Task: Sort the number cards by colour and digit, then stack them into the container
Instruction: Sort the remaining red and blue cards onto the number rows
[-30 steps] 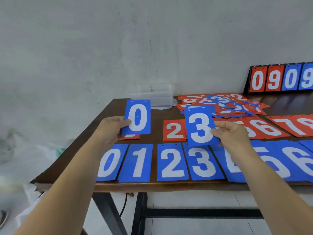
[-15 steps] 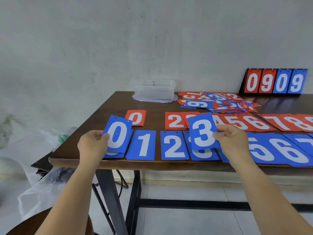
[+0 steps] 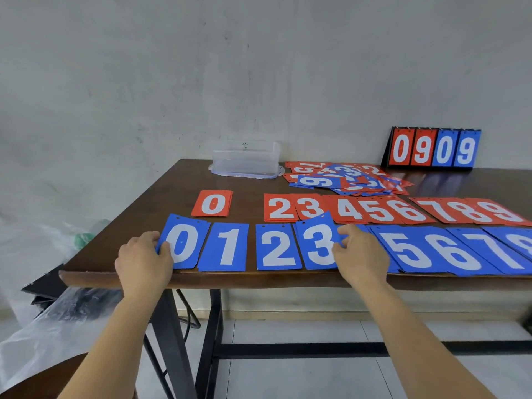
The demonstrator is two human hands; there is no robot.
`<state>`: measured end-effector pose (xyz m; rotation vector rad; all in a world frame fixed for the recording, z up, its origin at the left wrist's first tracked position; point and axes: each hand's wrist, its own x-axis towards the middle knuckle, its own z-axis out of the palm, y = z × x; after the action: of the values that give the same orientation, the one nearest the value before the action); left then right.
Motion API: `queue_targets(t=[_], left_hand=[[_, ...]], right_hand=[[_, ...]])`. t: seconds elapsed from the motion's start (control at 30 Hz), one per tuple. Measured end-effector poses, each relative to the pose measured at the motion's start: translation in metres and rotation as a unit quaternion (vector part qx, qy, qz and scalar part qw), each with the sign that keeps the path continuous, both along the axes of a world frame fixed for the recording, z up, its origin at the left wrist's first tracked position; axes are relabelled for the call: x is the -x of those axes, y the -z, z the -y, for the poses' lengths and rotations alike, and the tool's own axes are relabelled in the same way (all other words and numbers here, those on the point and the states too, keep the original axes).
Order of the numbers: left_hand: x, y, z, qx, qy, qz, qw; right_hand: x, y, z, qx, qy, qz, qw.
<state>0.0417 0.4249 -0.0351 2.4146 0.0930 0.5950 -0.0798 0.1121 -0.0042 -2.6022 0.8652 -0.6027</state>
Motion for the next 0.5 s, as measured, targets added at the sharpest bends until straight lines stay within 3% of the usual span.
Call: queue_targets(t=[0.23, 0.5], left_hand=[[-0.0021, 0.0052, -0.0013, -0.013, -0.007, -0.002, 1.000], [-0.0008, 0.0047, -0.0018, -0.013, 0.021, 0.010, 1.000]], right_hand=[[0.0042, 0.0016, -0.0074, 0.140, -0.013, -0.049, 0.989], [0.0019, 0.0045, -0.0059, 0.210, -0.074, -0.092, 0.971]])
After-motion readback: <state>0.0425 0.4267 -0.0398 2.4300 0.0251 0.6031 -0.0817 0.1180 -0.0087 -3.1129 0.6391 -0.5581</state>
